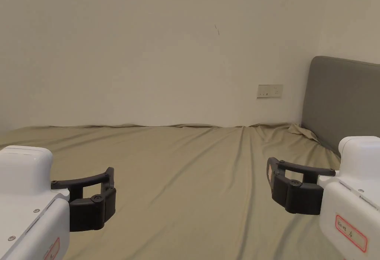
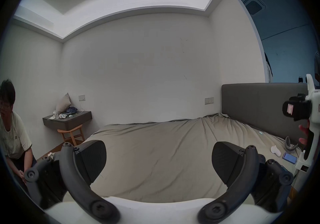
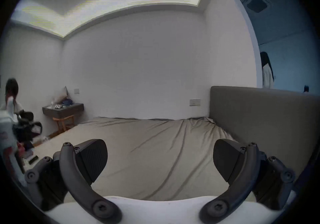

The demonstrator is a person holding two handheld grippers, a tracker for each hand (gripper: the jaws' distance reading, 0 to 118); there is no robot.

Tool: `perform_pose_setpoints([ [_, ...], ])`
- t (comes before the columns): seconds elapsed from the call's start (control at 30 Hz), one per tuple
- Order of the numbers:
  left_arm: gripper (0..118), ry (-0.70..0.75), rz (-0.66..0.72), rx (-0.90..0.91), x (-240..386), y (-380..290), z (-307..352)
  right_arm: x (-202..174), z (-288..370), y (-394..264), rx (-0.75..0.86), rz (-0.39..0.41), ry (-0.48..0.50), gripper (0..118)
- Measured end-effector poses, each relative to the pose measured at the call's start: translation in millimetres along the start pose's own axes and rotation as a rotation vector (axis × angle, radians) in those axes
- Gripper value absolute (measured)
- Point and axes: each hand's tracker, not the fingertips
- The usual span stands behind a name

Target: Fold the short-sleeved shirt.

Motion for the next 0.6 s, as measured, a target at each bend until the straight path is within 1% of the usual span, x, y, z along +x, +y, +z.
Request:
perform_pose_setpoints([
  [0.07, 118, 0.001, 0.003, 0.004, -1, 1, 0, -7, 2, -5, 0.027, 0.08, -0.014, 118],
  [0.13, 118, 0.007, 0.008, 0.009, -2, 1, 1, -13, 3, -8, 0.034, 0.108, -0.02, 118],
  [0.23, 118, 0.01, 0.02, 0.011, -3, 2, 1, -17, 3, -9, 0.028, 0.122, 0.011, 118],
  [0.4, 118, 0.015, 0.014, 0.01, -5, 1, 1, -18, 2, -7, 0.034, 0.121, 0.004, 118],
  [0.6, 118, 0.015, 0.024, 0.008, -7, 1, 1, -15, 2, -6, 0.037, 0.096, 0.011, 118],
])
